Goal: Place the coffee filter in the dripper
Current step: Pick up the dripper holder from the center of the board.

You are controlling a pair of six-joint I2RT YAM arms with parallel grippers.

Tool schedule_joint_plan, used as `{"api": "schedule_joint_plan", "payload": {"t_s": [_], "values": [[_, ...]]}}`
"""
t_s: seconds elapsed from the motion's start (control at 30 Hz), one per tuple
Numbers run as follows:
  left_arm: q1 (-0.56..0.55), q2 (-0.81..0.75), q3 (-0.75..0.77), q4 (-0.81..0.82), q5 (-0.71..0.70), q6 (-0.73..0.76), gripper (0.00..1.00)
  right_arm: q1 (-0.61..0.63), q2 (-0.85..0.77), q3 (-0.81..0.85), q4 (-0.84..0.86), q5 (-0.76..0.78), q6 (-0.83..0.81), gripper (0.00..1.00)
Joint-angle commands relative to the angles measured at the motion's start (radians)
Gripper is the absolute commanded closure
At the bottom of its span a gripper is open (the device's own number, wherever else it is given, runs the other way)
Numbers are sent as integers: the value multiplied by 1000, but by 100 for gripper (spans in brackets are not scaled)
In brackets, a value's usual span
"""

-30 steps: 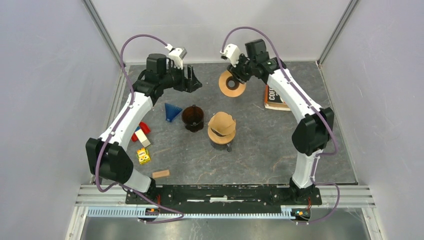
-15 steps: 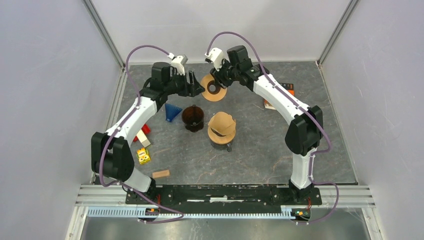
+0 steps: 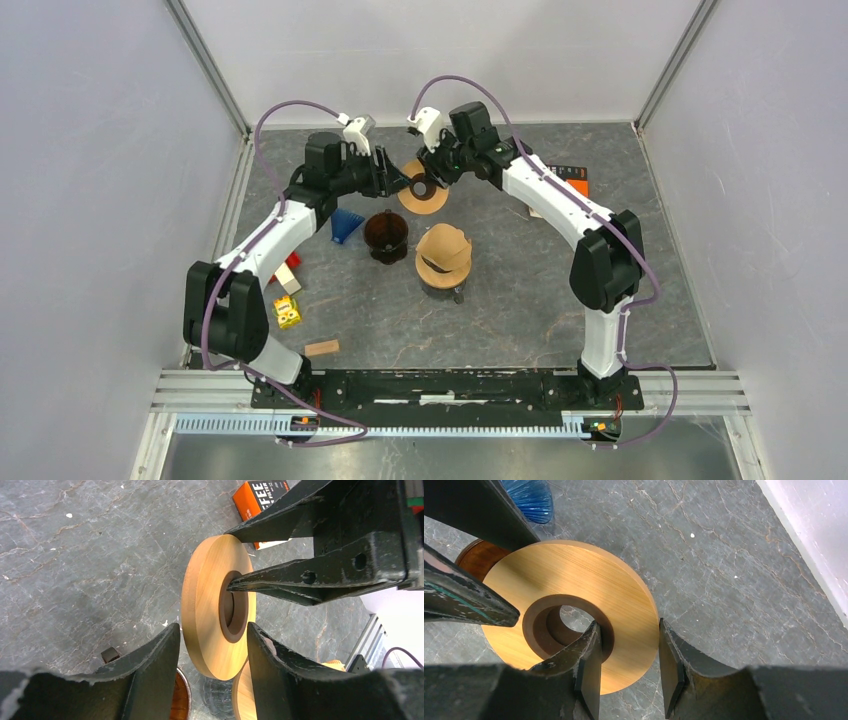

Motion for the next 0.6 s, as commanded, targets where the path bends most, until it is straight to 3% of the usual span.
{"api": "schedule_joint_plan", "payload": {"t_s": [0.0,0.4,0.53,0.57], "values": [[-3,-17,-32,86,17,-43,42,5,-74,-11,65,-33,27,90],[0,-18,-106,218,89,-148,74,4,-95,-50,94,-80,45,90],[14,-30,-134,258,105,-188,97,5,-96,-54,94,-85,46,87],[21,-40,-146,269,106,-201,98,5,-96,-55,92,-84,45,85]]}}
